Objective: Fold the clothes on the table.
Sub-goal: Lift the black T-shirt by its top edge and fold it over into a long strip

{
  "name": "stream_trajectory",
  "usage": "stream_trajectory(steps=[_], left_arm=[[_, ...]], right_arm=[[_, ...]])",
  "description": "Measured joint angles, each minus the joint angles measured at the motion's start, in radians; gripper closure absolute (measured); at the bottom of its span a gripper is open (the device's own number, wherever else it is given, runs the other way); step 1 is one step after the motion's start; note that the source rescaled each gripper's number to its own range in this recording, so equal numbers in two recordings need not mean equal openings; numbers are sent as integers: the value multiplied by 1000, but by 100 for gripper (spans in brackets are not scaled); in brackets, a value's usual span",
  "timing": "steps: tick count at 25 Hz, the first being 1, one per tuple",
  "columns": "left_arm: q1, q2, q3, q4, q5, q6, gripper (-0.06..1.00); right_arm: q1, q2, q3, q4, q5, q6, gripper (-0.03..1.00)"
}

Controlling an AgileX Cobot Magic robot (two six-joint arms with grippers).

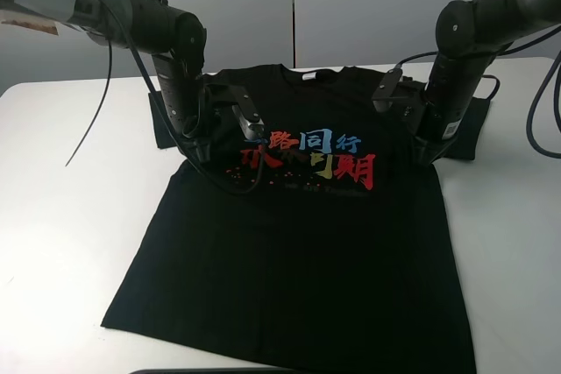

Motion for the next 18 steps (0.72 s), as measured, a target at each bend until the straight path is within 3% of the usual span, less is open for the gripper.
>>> stream_trajectory(steps=[13, 18], left_arm=[[0, -50, -60, 14, -84, -32, 94], [0, -91, -149, 14, -88, -85, 94]], right_arm=[[0, -164, 2, -32, 20, 107, 97], [0, -274, 2, -130, -7, 182, 97]])
